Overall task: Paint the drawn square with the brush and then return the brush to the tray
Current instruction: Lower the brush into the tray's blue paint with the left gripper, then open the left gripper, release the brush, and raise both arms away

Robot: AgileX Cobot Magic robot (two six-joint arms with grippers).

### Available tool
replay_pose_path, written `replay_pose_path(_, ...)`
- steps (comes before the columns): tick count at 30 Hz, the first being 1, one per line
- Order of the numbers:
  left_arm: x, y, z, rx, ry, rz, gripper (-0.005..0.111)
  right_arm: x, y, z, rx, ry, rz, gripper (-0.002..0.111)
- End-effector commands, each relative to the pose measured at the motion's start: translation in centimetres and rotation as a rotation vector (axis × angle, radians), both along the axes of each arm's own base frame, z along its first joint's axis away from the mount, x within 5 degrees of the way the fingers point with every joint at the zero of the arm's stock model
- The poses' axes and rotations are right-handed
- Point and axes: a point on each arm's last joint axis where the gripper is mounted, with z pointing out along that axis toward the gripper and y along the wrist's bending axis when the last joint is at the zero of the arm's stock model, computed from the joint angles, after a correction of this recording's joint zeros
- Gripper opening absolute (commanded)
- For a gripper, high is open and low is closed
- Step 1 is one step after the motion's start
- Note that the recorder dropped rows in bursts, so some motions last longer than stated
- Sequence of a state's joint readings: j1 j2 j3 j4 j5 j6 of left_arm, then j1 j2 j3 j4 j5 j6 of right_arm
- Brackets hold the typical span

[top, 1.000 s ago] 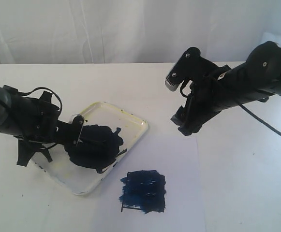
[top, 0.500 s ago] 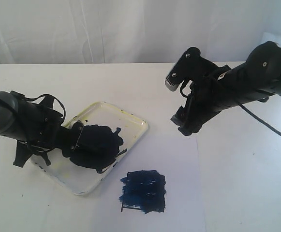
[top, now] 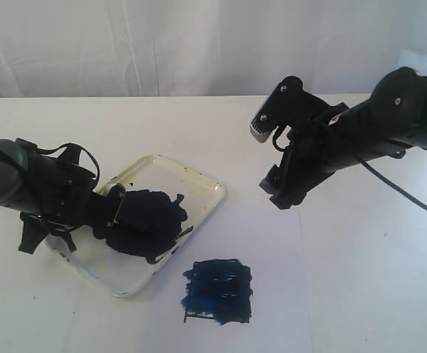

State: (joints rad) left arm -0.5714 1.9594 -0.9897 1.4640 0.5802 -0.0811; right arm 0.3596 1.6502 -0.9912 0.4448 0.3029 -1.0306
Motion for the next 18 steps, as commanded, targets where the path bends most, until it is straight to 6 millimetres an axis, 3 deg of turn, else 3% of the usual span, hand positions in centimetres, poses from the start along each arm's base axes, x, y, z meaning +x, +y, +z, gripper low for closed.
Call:
replay_pose_path(1,0.1,0.2,0.1,0.013,-0.014,0.007,0.062,0.0,-0.1,-0.2,0.001,0.004,-0.009,0.077)
replay_pose_path(7,-0.1,0.5,1.7,0.016,-0.066,0.050,0.055,0.0,-0.1,-0.2,0.022,0.019,-0.036,0.077)
replay_pose_path(13,-0.8,0.9,4.1,-0.074,-0.098,0.137,0.024,0.1,0.1,0.2,0.124,0.099,-0.154,0.077)
replay_pose_path(16,-1.3,1.1,5.5,-0.182,-0.139,0.216,0.000,0.3,0.4,1.2,0.178,0.166,-0.213,0.077)
replay_pose_path(18,-1.5,1.2,6.7,-0.269,-0.199,0.275,0.000,0.5,0.7,2.1,0.211,0.220,-0.248,0.076)
